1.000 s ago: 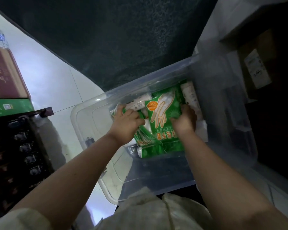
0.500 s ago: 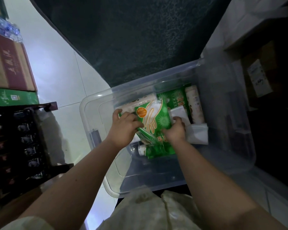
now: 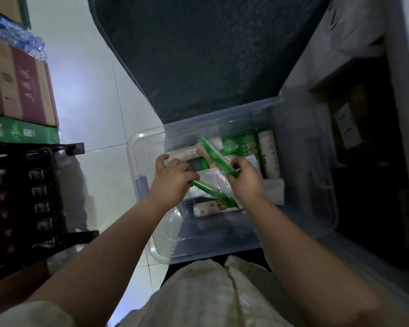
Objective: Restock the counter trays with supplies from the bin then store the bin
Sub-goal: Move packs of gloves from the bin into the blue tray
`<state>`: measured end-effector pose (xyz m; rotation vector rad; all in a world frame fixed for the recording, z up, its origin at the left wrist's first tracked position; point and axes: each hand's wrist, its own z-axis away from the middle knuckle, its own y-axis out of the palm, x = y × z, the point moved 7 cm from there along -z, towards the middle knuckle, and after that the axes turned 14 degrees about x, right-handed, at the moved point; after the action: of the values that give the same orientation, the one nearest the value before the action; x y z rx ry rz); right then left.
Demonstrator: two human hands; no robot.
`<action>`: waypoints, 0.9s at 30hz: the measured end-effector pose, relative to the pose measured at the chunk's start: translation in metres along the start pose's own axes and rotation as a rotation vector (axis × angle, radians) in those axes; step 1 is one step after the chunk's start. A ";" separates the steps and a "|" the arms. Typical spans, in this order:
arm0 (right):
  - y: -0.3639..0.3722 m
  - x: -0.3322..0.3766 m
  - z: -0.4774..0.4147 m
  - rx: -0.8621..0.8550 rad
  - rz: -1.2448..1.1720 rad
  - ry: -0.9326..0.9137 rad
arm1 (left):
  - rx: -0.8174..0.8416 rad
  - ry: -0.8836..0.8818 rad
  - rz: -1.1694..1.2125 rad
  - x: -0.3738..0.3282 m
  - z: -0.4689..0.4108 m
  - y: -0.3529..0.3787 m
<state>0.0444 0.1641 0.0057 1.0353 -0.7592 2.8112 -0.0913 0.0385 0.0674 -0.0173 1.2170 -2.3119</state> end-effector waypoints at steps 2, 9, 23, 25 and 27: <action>-0.026 0.026 0.018 -0.029 0.127 -0.070 | -0.038 -0.006 0.000 -0.008 0.013 -0.021; -0.116 0.116 0.099 -0.191 0.413 -0.300 | -0.202 0.100 0.019 -0.052 0.058 -0.101; -0.146 0.141 0.319 -0.676 0.446 -0.091 | -0.483 0.704 -0.136 -0.162 0.171 -0.187; -0.147 0.135 0.354 -0.736 0.420 -0.047 | -0.530 0.802 -0.161 -0.186 0.191 -0.190; -0.147 0.126 0.388 -0.780 0.400 0.006 | -0.564 0.911 -0.176 -0.213 0.211 -0.191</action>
<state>0.2091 0.0984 0.4015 0.7782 -2.0140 2.3529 0.0602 0.0605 0.3879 0.8303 2.3508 -2.0545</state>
